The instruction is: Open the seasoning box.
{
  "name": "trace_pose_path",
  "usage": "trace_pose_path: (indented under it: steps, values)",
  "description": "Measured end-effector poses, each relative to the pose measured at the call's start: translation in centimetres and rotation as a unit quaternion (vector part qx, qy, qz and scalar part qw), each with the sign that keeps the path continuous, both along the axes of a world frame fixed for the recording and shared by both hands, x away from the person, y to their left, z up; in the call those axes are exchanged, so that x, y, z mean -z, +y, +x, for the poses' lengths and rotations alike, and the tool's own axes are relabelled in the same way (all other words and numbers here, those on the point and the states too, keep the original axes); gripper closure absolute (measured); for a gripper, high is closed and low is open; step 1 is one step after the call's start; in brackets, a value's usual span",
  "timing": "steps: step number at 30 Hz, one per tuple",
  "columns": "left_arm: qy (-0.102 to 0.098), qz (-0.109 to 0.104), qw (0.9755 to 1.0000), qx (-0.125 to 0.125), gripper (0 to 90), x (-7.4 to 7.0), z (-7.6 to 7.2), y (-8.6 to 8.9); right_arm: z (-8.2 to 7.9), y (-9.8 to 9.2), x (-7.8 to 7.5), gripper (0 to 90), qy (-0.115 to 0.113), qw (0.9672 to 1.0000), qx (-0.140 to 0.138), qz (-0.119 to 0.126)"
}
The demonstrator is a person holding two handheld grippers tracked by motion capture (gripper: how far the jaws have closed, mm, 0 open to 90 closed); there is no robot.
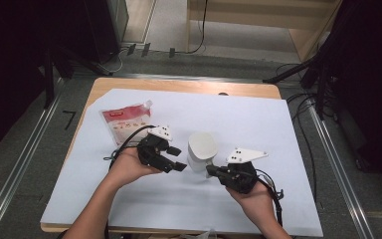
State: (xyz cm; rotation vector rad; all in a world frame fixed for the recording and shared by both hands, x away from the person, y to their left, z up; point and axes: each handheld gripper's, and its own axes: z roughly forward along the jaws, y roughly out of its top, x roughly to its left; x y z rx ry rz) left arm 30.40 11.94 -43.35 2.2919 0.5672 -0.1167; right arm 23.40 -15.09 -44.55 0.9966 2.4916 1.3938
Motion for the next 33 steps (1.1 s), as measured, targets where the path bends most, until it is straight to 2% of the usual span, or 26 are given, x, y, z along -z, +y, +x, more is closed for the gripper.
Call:
trace_pose_path:
  steps: [7, 17, 24, 27, 33]
  values:
    - [0.0, -0.001, 1.0, -0.005, 39.4, 0.0, 0.2, 0.4, -0.1, 1.5, 1.4, 90.0, 0.007, 0.9999, -0.01, -0.012]
    - [0.001, 0.001, 0.9999, -0.014, 37.3, 0.1, 0.3, 0.5, 0.3, 2.0, 2.2, 90.0, 0.011, 0.9997, -0.003, -0.02]
    - [-0.001, 0.001, 0.9999, -0.017, 37.3, 0.2, 0.4, 0.6, 0.3, 1.8, 2.2, 90.0, 0.009, 0.9997, -0.003, -0.02]
    - [-0.002, 0.003, 0.9998, -0.019, 37.3, 0.2, 0.4, 0.6, 0.4, 1.3, 2.1, 90.0, 0.012, 0.9997, 0.004, -0.02]
    - [-0.005, 0.005, 0.9998, -0.02, 37.3, 0.2, 0.4, 0.5, 0.7, 0.3, 2.1, 90.0, 0.011, 0.9996, -0.001, -0.025]
